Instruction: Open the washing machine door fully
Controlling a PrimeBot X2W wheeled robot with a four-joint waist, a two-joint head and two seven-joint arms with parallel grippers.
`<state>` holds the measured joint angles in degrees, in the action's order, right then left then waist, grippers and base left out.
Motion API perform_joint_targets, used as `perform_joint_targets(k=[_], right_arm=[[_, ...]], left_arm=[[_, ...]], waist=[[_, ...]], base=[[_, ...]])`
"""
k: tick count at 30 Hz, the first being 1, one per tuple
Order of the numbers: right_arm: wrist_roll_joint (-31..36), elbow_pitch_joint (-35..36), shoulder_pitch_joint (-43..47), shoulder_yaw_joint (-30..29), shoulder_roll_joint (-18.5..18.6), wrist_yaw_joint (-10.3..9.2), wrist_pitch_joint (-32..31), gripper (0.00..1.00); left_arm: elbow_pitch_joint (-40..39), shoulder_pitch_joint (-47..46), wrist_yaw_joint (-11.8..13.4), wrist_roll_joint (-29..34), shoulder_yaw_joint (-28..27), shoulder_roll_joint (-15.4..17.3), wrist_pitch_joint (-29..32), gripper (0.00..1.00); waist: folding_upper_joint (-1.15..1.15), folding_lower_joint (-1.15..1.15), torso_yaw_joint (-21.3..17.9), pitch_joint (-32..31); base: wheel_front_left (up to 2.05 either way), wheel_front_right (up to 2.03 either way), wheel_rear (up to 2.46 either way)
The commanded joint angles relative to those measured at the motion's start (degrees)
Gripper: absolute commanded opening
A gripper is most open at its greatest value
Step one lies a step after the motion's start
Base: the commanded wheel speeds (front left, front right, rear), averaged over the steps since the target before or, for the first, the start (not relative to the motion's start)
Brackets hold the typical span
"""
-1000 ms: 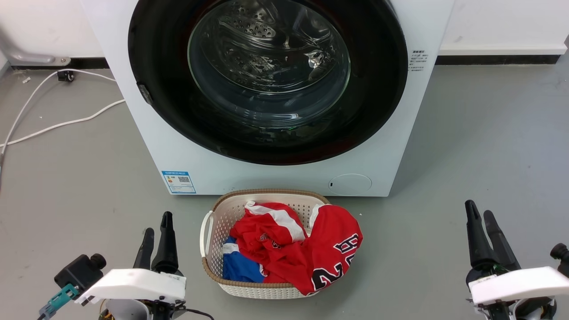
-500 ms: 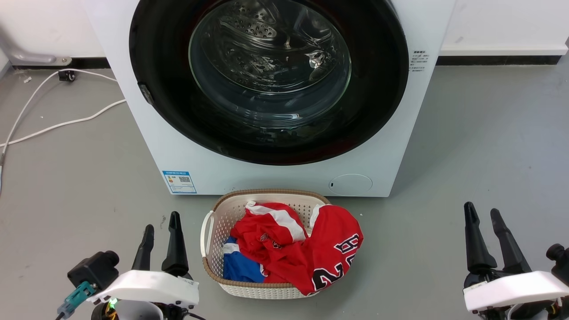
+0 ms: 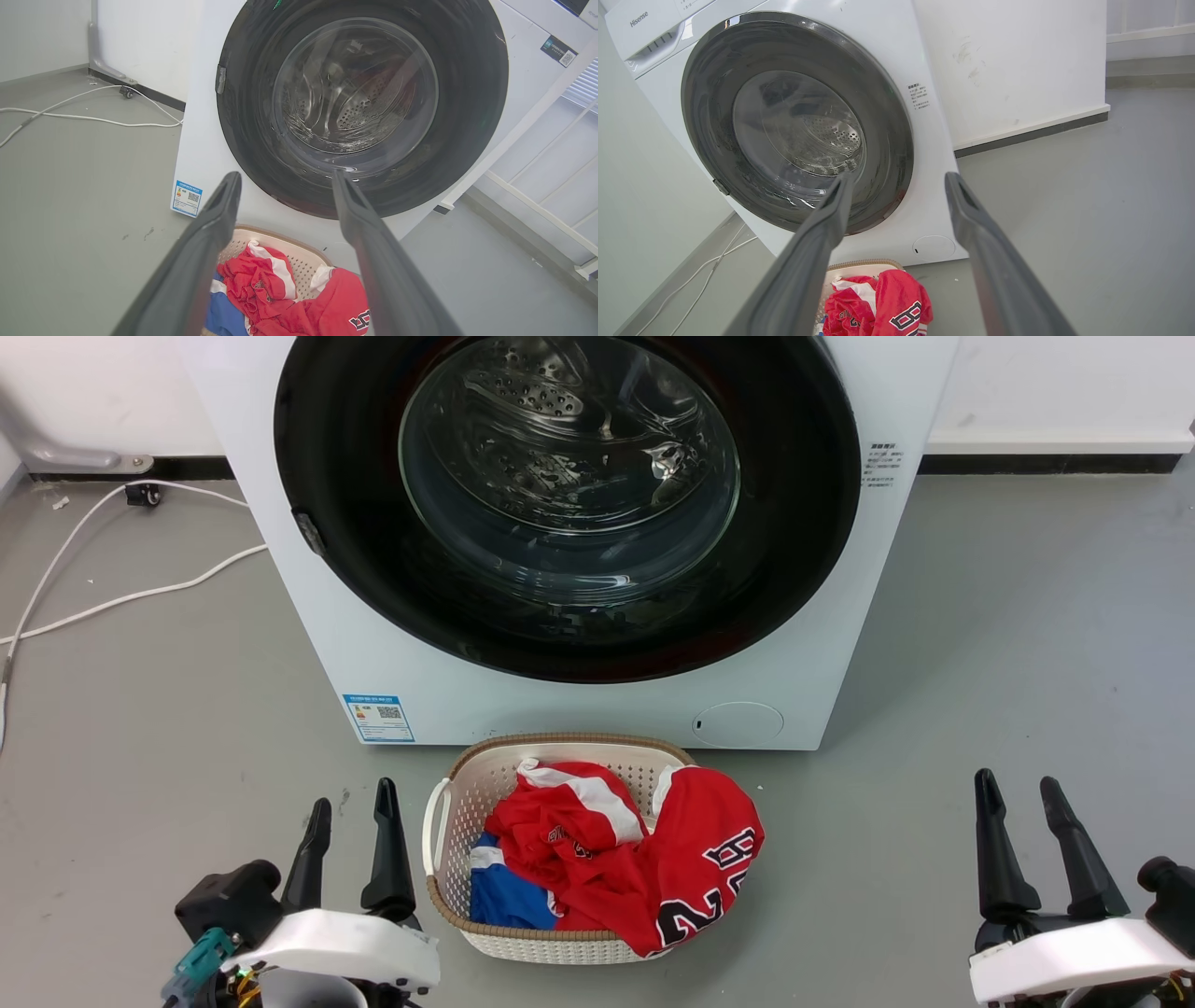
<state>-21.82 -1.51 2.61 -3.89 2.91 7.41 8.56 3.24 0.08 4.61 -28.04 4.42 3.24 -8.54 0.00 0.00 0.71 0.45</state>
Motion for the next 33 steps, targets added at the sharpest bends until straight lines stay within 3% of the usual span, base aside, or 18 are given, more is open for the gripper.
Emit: perform_joint_targets(k=[1,33], right_arm=[[1.2,0.9,0.0,-0.1,0.0,0.11,0.5,1.0],[16.0,4.3,2.0,0.6,0.0,0.07,4.7,1.0]], left_arm=[[-0.7,0.2,0.3,1.2,0.1,0.4,-0.5,1.0],[-0.9,1.7,0.6,16.7,1.9,-0.2,-4.6,1.0]], waist=[[0.0,0.0,0.0,0.0],[0.0,0.0,0.2,0.0]], base=[[0.0,0.0,0.0],[0.0,0.0,0.0]])
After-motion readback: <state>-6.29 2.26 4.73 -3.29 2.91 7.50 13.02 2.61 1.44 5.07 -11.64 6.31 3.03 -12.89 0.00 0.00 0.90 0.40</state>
